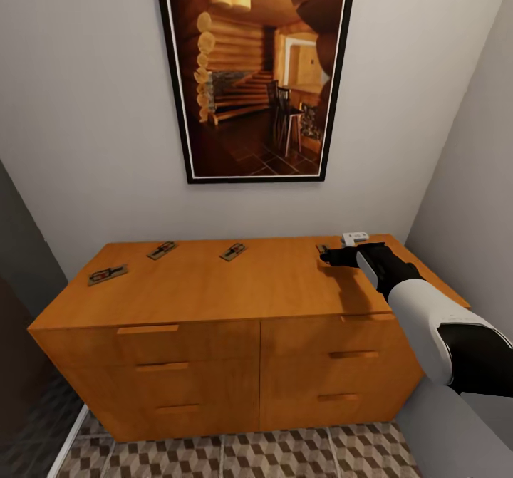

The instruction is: Take the four mousetraps from the cabinet in the bathroom and place them on the bathroom floor. Make sure all four end up on the same floor surface, and ensure that at least two of them are either under or directly next to the same bathroom sink.

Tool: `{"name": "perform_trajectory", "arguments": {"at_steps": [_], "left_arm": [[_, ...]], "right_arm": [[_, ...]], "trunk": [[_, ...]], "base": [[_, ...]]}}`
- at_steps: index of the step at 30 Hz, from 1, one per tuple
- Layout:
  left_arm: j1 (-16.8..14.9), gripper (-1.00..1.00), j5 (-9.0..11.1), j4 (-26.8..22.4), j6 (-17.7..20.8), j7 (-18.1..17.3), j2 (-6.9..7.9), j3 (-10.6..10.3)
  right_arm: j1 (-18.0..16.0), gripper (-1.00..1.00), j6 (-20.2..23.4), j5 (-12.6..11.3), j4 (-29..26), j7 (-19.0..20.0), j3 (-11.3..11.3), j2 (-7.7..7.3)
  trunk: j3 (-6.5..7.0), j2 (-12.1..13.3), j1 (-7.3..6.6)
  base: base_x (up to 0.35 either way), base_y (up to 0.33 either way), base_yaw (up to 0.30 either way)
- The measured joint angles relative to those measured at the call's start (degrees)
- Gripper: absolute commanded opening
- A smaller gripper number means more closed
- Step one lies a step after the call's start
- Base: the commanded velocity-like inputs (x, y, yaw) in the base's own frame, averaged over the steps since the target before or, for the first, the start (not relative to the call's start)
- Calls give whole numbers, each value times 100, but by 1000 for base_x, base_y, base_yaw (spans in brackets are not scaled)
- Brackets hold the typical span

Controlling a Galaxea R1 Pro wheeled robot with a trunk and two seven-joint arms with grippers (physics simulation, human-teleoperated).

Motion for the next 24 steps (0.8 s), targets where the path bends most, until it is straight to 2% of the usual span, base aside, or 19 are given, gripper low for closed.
{"name": "perform_trajectory", "arguments": {"at_steps": [24], "left_arm": [[0,100,0,0,-2,0,0,0]], "right_arm": [[0,100,-129,4,145,-4,-3,-2]], "trunk": [[-7,0,0]], "base": [[0,0,0]]}}
